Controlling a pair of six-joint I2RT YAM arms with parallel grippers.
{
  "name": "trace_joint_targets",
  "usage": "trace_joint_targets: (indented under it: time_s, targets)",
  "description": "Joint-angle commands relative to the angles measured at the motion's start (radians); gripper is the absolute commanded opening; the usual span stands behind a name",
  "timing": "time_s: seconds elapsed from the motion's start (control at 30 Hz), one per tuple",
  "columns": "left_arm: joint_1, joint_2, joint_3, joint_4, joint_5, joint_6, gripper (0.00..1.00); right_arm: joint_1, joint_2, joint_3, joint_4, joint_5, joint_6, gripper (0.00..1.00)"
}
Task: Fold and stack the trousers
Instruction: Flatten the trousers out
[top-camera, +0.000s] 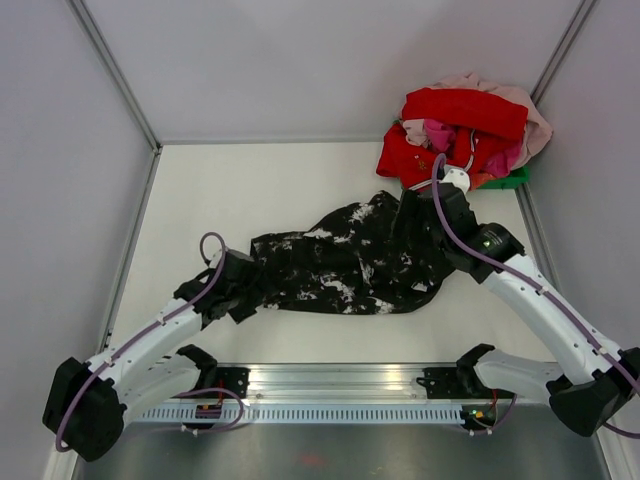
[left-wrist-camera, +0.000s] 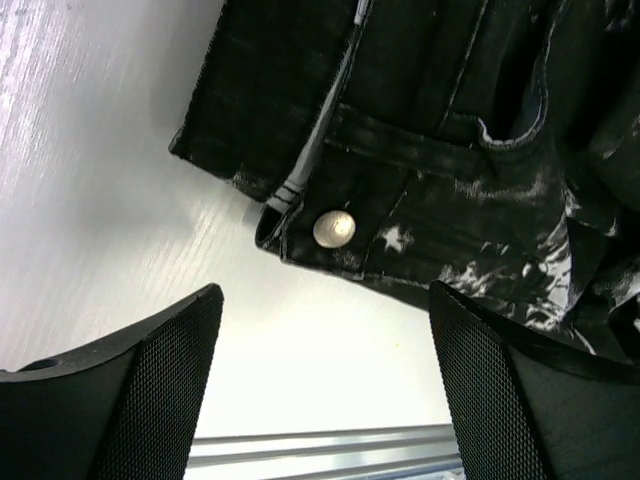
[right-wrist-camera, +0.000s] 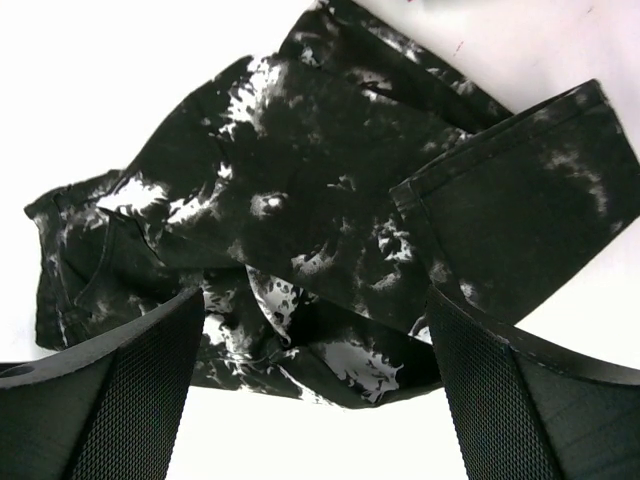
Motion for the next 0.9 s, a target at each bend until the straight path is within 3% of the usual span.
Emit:
trace_joint_targets:
  time_s: [0.0,0.27,0.5,0.6,0.7,0.77,0.8,0.87]
  targets:
    - [0.024,-0.003,-0.028,0.171,0.017,-0.052,0.88,-0.003,0.031,0.019,0.01,-0.039,-0.02,0.97]
    - [0.035,0.132,-0.052,0.316,0.086,0.008,0.83,-0.003,0.049,0.008,0.01,-0.046,-0.011,0.97]
    - [0.035,0.1,-0.132,0.359,0.071,-0.008,0.84,-0.003,0.046,-0.015,-0.005,-0.024,-0.006,0.97]
    - [0.035,0.125,-0.116,0.375,0.056,0.033,0.77,-0.003,0.049,-0.024,0.01,-0.033,0.005,0.96]
    - [0.035,0.164,-0.086,0.411,0.04,0.086,0.58,-0.003,0.068,-0.018,0.015,-0.042,0.003,0.95]
    - [0.035,0.185,-0.05,0.415,0.007,0.119,0.17,-0.003,0.072,-0.02,0.016,-0.036,0.003,0.91]
    - [0.036,0.194,-0.031,0.395,-0.016,0.124,0.03,-0.003,0.072,-0.021,0.02,-0.032,0.003,0.89]
    - [0.056,0.205,0.051,0.306,-0.074,0.153,0.02,-0.003,0.071,-0.035,0.029,-0.016,0.003,0.85]
